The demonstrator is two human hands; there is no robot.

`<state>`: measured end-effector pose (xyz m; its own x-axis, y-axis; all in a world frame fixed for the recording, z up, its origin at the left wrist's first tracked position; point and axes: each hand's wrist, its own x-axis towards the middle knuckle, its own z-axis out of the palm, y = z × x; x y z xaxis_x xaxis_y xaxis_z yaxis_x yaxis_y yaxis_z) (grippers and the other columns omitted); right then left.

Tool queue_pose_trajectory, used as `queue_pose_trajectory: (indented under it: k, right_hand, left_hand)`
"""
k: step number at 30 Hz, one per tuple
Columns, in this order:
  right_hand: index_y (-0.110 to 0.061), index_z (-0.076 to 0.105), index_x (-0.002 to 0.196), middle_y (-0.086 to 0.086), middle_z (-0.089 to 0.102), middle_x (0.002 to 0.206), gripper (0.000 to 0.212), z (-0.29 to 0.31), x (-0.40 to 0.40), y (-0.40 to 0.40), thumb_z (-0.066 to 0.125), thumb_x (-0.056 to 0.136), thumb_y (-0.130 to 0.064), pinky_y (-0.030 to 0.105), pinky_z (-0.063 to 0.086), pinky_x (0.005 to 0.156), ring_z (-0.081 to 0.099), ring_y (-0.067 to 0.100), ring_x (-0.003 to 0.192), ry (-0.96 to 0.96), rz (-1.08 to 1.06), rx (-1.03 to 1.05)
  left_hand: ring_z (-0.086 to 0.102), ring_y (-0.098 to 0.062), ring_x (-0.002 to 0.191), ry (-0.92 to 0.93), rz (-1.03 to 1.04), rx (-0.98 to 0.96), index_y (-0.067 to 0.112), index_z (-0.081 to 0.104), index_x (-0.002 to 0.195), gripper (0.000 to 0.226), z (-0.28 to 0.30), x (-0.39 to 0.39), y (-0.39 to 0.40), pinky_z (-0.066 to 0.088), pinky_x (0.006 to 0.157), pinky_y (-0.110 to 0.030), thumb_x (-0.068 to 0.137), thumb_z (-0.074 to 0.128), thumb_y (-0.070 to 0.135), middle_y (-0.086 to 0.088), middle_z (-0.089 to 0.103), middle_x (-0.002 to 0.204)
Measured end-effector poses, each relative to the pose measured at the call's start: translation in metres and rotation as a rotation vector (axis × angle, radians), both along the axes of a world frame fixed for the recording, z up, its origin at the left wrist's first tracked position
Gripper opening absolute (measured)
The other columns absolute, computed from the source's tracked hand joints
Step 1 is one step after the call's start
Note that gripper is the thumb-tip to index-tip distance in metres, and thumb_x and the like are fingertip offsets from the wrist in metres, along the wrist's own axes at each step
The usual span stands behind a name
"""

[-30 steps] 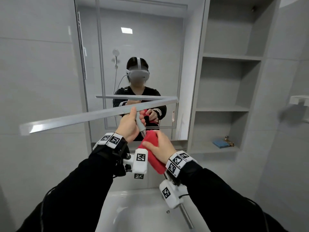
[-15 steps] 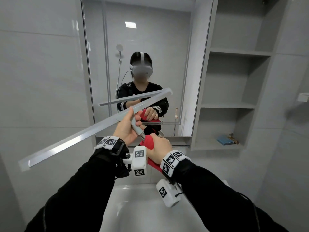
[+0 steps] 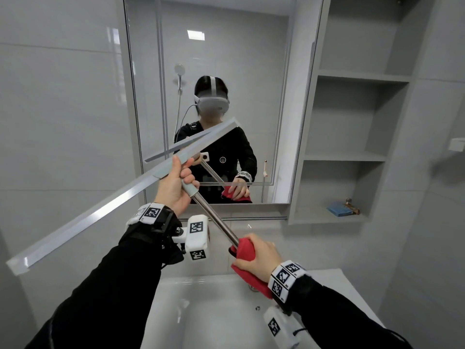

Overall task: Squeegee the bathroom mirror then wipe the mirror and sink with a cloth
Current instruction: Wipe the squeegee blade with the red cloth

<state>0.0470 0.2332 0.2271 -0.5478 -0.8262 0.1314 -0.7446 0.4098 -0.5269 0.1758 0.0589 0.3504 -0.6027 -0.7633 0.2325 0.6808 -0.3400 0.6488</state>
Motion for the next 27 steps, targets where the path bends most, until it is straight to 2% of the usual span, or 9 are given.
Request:
queue_pose_trajectory:
  k: [3, 6, 10, 17, 21, 23, 27]
  right_hand:
    - [-0.028, 0.047, 0.116, 0.001, 0.063, 0.108, 0.046, -0.005, -0.004, 0.003, 0.060, 0.077, -0.049, 0.032, 0.040, 0.089, 0.048, 0.027, 0.106, 0.088, -0.019, 0.014]
    - [-0.024, 0.049, 0.116, 0.002, 0.065, 0.107, 0.042, -0.002, -0.004, 0.005, 0.059, 0.080, -0.043, 0.031, 0.035, 0.087, 0.048, 0.026, 0.105, 0.117, -0.015, 0.017]
    - [-0.024, 0.051, 0.114, 0.001, 0.067, 0.105, 0.039, 0.001, -0.002, 0.000, 0.059, 0.080, -0.042, 0.031, 0.037, 0.089, 0.053, 0.027, 0.103, 0.180, -0.022, 0.012]
    - [-0.023, 0.051, 0.109, 0.001, 0.066, 0.104, 0.042, -0.010, -0.004, -0.005, 0.058, 0.078, -0.049, 0.030, 0.033, 0.085, 0.053, 0.027, 0.098, 0.276, -0.013, 0.077]
    - [-0.024, 0.050, 0.111, 0.000, 0.064, 0.107, 0.042, -0.013, -0.005, -0.006, 0.057, 0.078, -0.049, 0.032, 0.032, 0.090, 0.054, 0.025, 0.101, 0.315, -0.001, 0.085]
    - [-0.026, 0.049, 0.112, -0.002, 0.063, 0.109, 0.045, -0.013, -0.004, -0.007, 0.058, 0.078, -0.053, 0.033, 0.030, 0.093, 0.055, 0.022, 0.104, 0.321, 0.010, 0.052]
    - [-0.029, 0.046, 0.118, -0.007, 0.059, 0.116, 0.056, -0.012, -0.003, -0.005, 0.061, 0.074, -0.060, 0.034, 0.028, 0.095, 0.052, 0.018, 0.109, 0.322, 0.011, -0.006]
  left_hand:
    - [0.040, -0.001, 0.043, 0.008, 0.024, 0.001, 0.013, 0.061, 0.094, 0.040, -0.010, -0.003, 0.006, 0.039, 0.055, -0.017, 0.095, 0.040, 0.047, 0.012, 0.043, 0.049]
    - [0.055, -0.004, 0.054, -0.087, 0.028, -0.056, 0.016, 0.062, 0.097, 0.029, -0.026, -0.008, 0.022, 0.049, 0.062, -0.023, 0.091, 0.050, 0.042, 0.009, 0.055, 0.057]
    - [0.064, -0.011, 0.066, -0.263, -0.057, -0.084, 0.017, 0.060, 0.091, 0.005, -0.068, -0.024, 0.057, 0.052, 0.070, -0.031, 0.091, 0.056, 0.018, 0.002, 0.062, 0.067]
    - [0.061, -0.015, 0.073, -0.299, -0.038, 0.101, 0.014, 0.053, 0.088, 0.015, -0.093, -0.029, 0.071, 0.048, 0.076, -0.032, 0.096, 0.046, 0.004, 0.000, 0.064, 0.059]
    - [0.050, -0.014, 0.064, -0.270, -0.014, 0.180, 0.016, 0.047, 0.080, 0.021, -0.096, -0.030, 0.074, 0.045, 0.073, -0.033, 0.098, 0.042, 0.007, 0.002, 0.053, 0.050]
    - [0.045, -0.013, 0.060, -0.247, 0.012, 0.205, 0.019, 0.045, 0.076, 0.025, -0.093, -0.032, 0.072, 0.041, 0.069, -0.032, 0.098, 0.042, 0.007, 0.002, 0.048, 0.052]
    - [0.050, -0.011, 0.066, -0.217, 0.061, 0.225, 0.022, 0.045, 0.076, 0.026, -0.085, -0.027, 0.056, 0.040, 0.067, -0.033, 0.098, 0.043, 0.010, 0.002, 0.049, 0.061]
